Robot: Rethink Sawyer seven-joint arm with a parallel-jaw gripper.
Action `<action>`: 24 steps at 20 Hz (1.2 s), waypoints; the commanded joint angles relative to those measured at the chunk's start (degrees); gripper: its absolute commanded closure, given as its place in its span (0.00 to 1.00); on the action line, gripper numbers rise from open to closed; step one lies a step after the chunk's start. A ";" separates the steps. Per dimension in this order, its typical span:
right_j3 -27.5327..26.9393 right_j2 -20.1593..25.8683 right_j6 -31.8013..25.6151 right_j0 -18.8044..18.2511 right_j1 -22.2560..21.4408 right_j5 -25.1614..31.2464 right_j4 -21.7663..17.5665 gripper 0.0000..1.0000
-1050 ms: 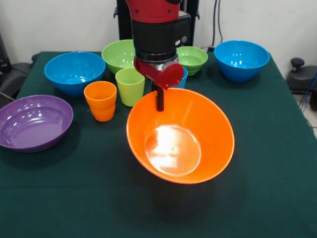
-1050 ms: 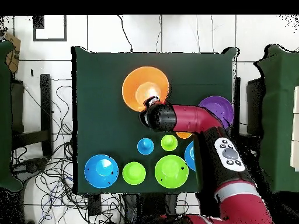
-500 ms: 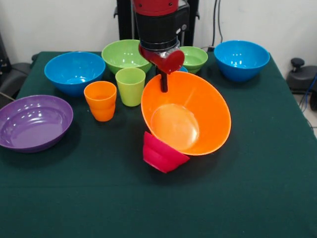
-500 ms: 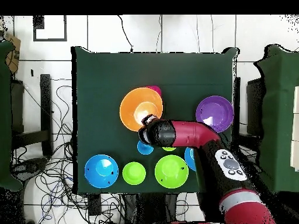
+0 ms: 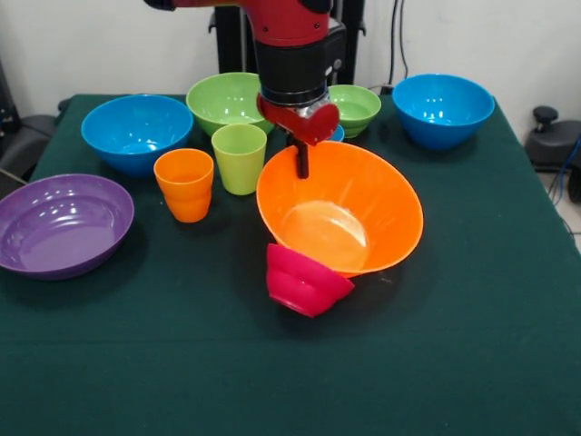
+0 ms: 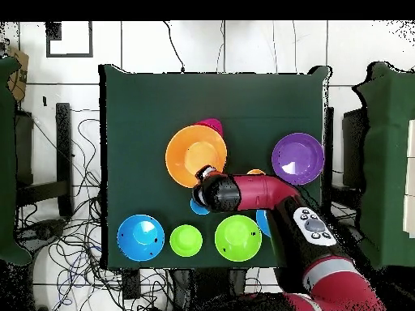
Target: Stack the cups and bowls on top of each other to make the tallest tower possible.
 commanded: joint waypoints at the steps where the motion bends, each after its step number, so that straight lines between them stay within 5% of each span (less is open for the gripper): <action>1: -1.12 6.58 -7.37 -2.47 3.90 -1.31 -2.49 1.00; 12: -1.83 13.86 -9.31 -7.93 -0.62 8.63 2.72 1.00; 24: -5.78 16.67 -10.27 -10.23 -0.55 15.28 3.96 1.00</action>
